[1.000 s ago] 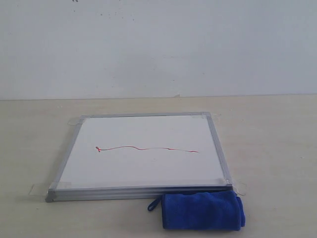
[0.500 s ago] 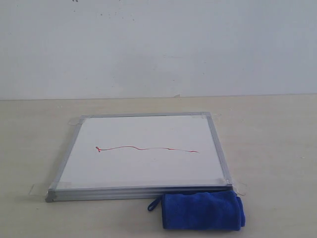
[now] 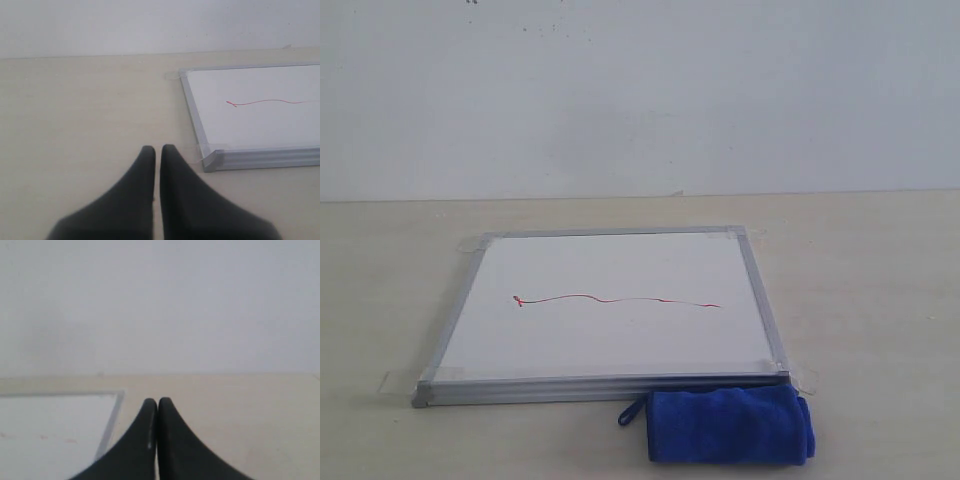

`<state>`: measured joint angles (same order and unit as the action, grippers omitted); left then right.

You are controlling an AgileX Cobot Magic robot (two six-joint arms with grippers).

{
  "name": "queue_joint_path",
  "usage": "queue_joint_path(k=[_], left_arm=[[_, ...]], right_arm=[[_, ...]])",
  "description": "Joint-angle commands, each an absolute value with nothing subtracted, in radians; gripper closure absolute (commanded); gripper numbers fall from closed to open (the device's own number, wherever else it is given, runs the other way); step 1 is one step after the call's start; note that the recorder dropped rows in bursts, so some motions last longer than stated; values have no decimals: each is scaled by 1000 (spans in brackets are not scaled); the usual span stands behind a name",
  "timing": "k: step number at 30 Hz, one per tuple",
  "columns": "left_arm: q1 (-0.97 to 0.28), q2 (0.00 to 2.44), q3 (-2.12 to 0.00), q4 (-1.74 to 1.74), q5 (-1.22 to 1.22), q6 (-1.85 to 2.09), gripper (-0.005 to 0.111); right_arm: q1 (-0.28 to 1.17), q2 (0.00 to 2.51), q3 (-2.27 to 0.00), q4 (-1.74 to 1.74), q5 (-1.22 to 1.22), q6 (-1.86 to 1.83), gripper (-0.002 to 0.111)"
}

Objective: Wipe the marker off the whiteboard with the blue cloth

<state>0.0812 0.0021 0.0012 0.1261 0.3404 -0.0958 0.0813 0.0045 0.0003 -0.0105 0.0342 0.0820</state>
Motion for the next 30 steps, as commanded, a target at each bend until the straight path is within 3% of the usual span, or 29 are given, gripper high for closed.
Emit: queue_joint_path(k=[1,19,30], left_arm=[[76,0,0,118,338,-95,103],[76,0,0,118,338,-95,103],[76,0,0,118,338,-95,103]], right_arm=[[79,0,0,-6,-156,163,108],[79,0,0,-6,-734,441,108],[79,90,-368,-17,-21,249,108]])
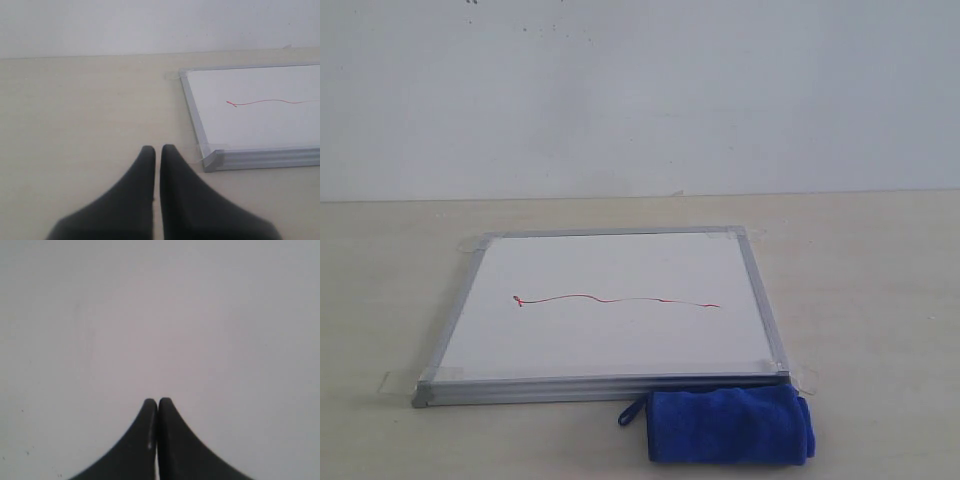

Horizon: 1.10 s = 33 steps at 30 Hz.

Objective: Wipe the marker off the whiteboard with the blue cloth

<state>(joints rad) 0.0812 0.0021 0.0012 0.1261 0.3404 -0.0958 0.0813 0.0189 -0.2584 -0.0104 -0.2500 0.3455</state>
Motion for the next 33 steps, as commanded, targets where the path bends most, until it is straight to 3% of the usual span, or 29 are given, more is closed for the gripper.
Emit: queue_joint_path(k=[1,13,28,31,33], left_arm=[[76,0,0,118,338,-95,103],[76,0,0,118,338,-95,103],[76,0,0,118,338,-95,103],[76,0,0,118,338,-95,103],[76,0,0,118,338,-95,103]], right_arm=[[79,115,-402,-17,31,224,108],[79,603,-688,102,657,-72,108],[89,1137,-717,713,906,-1039,108],[142,1212,-735,708,916,-1102,100],[203,1253,-740,697,889,-1156,89]])
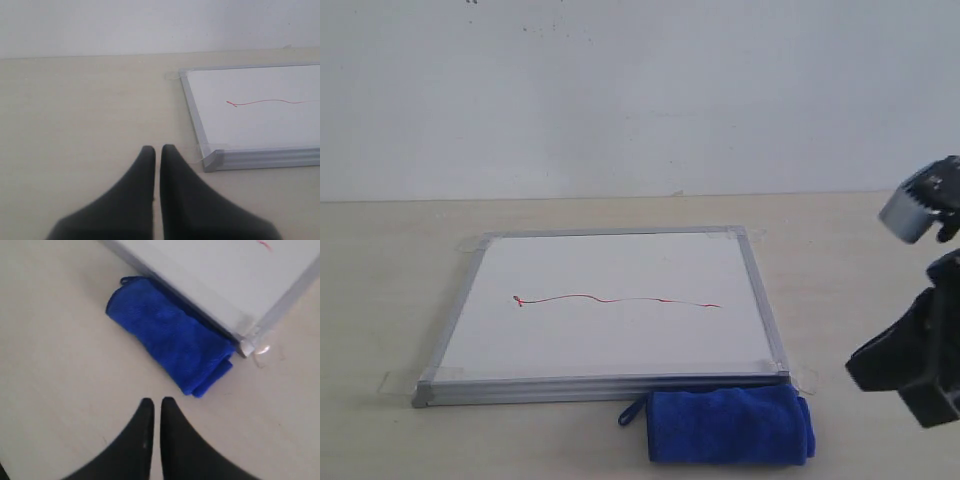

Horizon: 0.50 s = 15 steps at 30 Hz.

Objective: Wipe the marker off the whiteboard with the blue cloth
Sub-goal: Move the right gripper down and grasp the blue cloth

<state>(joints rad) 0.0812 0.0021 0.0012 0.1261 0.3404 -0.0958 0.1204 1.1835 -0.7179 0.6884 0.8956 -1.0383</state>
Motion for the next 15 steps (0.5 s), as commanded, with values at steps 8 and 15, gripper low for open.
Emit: queue_joint_path(k=[8,15], left_arm=[[76,0,0,118,338,-95,103],[76,0,0,118,338,-95,103]], right_arm=[[434,1381,-740,534,570,-1226,58],[490,1505,-740,529,408,-1294,57]])
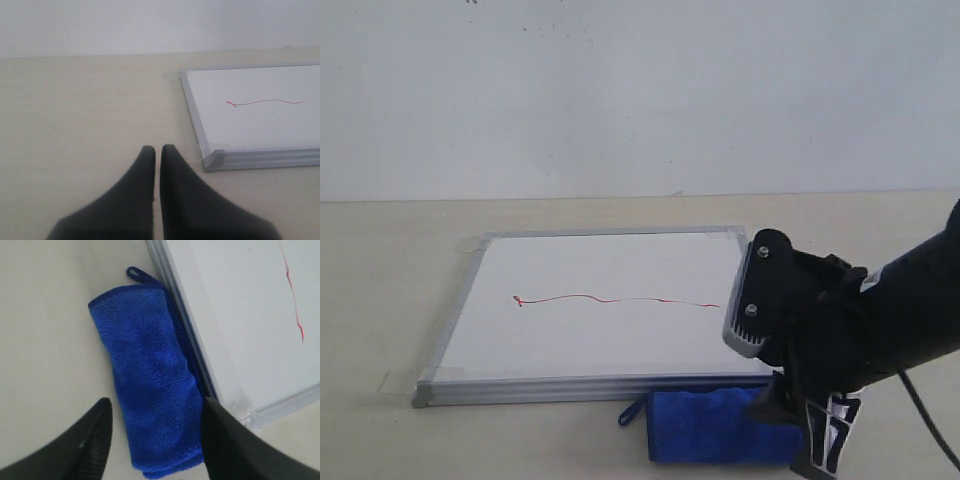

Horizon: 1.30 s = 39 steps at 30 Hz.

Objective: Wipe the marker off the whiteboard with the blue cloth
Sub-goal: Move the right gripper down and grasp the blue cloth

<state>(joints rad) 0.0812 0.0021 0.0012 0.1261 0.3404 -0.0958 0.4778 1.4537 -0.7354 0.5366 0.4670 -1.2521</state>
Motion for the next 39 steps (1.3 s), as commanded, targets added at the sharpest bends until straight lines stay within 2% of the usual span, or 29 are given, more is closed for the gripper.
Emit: queue_joint_path(k=[1,11,12,13,15,39], left_arm=[[76,0,0,118,338,-95,103],[76,0,0,118,338,-95,103],[76,0,0,118,338,-95,103],[76,0,0,118,338,-95,103],[76,0,0,118,338,-95,103],[76,0,0,118,338,-95,103]], right_arm=[[490,1518,-740,528,408,-1310,57],[490,1596,-740,528,471,-1503,56],[490,1603,-740,528,469,-1503,52],[490,1613,-740,528,456,-1503,41],[490,1624,-740,541,445,-1503,32],[498,1753,-740,551,287,-1503,33]])
